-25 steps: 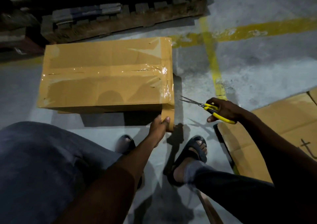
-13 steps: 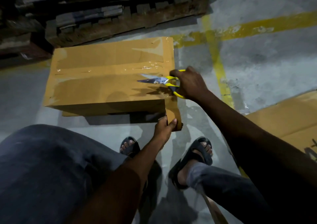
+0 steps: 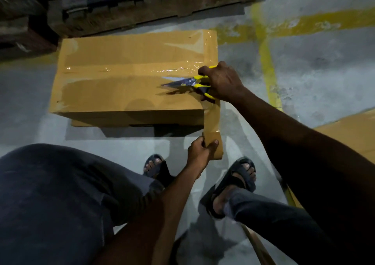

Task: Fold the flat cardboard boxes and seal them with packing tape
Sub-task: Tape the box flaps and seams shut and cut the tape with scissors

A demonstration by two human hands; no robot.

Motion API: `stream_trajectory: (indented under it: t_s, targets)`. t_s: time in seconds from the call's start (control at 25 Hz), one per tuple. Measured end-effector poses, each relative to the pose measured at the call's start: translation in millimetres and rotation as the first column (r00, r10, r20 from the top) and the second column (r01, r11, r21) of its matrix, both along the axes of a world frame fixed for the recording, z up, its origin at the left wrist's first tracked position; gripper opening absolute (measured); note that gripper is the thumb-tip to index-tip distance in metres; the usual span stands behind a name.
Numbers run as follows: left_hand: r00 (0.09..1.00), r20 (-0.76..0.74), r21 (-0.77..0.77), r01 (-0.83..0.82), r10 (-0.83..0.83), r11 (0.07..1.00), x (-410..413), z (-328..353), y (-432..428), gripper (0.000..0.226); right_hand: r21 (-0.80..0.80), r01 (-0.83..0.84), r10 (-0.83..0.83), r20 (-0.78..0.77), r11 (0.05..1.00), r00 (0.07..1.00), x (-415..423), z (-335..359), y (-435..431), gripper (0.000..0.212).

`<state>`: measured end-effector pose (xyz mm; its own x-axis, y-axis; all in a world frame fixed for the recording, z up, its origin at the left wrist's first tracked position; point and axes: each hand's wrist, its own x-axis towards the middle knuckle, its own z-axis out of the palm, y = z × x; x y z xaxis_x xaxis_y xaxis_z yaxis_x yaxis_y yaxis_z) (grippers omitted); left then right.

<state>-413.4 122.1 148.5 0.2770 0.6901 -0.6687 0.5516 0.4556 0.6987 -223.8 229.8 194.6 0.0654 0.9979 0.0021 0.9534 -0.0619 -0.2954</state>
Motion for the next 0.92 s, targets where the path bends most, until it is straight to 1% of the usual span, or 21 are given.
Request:
stream_trajectory:
  t_s: [0.08, 0.16, 0.2, 0.24, 0.28, 0.36, 0.4, 0.44, 0.52, 0.56, 0.6, 0.76, 0.84, 0.88, 0.92]
  targets:
    - [0.999, -0.018, 0.031, -0.034, 0.035, 0.999, 3.9, 3.6, 0.3, 0.022, -0.009, 0.087, -0.087, -0.186, 0.996, 0.979, 12.1, -0.7, -19.0, 0.063]
    - [0.995, -0.048, 0.074, -0.087, 0.091, 0.993, 6.5, 7.4, 0.3, 0.037, -0.050, 0.209, -0.213, -0.374, 0.977, 0.903, 33.2, -0.4, -47.3, 0.071]
    - [0.992, -0.066, 0.096, -0.103, 0.110, 0.990, 7.2, 10.4, 0.2, 0.041, -0.086, 0.256, -0.268, -0.420, 0.963, 0.867, 45.8, -1.2, -65.0, 0.070]
    - [0.990, -0.073, 0.118, -0.110, 0.119, 0.987, 7.7, 13.7, 0.8, 0.045, -0.150, 0.283, -0.320, -0.427, 0.947, 0.846, 58.2, -2.8, -84.3, 0.065]
    - [0.991, -0.071, 0.143, -0.101, 0.112, 0.984, 7.4, 16.4, 0.9, 0.047, -0.235, 0.278, -0.353, -0.399, 0.931, 0.846, 70.3, -5.6, -104.4, 0.061]
    - [0.997, -0.028, 0.194, -0.071, 0.078, 0.978, 5.5, 19.2, 3.3, 0.046, -0.447, 0.215, -0.385, -0.333, 0.868, 0.861, 91.1, -12.5, -138.7, 0.061]
    - [0.998, 0.002, 0.207, -0.057, 0.058, 0.977, 4.9, 19.5, 5.1, 0.044, -0.543, 0.163, -0.389, -0.332, 0.823, 0.859, 97.9, -16.0, -149.7, 0.065]
    - [0.998, 0.039, 0.204, -0.046, 0.039, 0.978, 5.0, 21.3, 5.0, 0.043, -0.611, 0.107, -0.388, -0.348, 0.784, 0.853, 103.4, -17.4, -158.2, 0.076]
    - [0.993, 0.117, 0.141, -0.037, 0.020, 0.989, 7.4, 24.5, 4.9, 0.042, -0.671, -0.003, -0.370, -0.413, 0.741, 0.832, 112.8, -22.8, -165.6, 0.105]
    - [0.988, 0.155, 0.100, -0.037, 0.021, 0.994, 9.5, 25.4, 5.8, 0.043, -0.683, -0.056, -0.351, -0.442, 0.728, 0.826, 113.7, -23.3, -166.4, 0.112]
    - [0.984, 0.177, 0.066, -0.035, 0.023, 0.997, 11.3, 25.9, 6.7, 0.043, -0.685, -0.092, -0.337, -0.465, 0.723, 0.818, 113.0, -22.8, -166.0, 0.114]
    - [0.978, 0.203, -0.040, -0.047, 0.054, 0.998, 10.7, 27.0, 10.5, 0.044, -0.665, -0.126, -0.334, -0.519, 0.736, 0.787, 110.8, -25.1, -151.7, 0.099]
    - [0.977, 0.205, -0.081, -0.036, 0.052, 0.996, 7.1, 26.7, 14.0, 0.042, -0.678, -0.172, -0.305, -0.523, 0.715, 0.796, 108.4, -26.2, -142.1, 0.096]
    - [0.978, 0.204, -0.098, -0.026, 0.046, 0.995, 5.4, 25.2, 15.8, 0.041, -0.690, -0.197, -0.291, -0.523, 0.697, 0.801, 106.9, -27.6, -138.8, 0.089]
    - [0.978, 0.208, -0.114, -0.014, 0.038, 0.993, 4.6, 25.8, 16.7, 0.040, -0.700, -0.222, -0.280, -0.526, 0.679, 0.803, 105.1, -28.8, -136.9, 0.077]
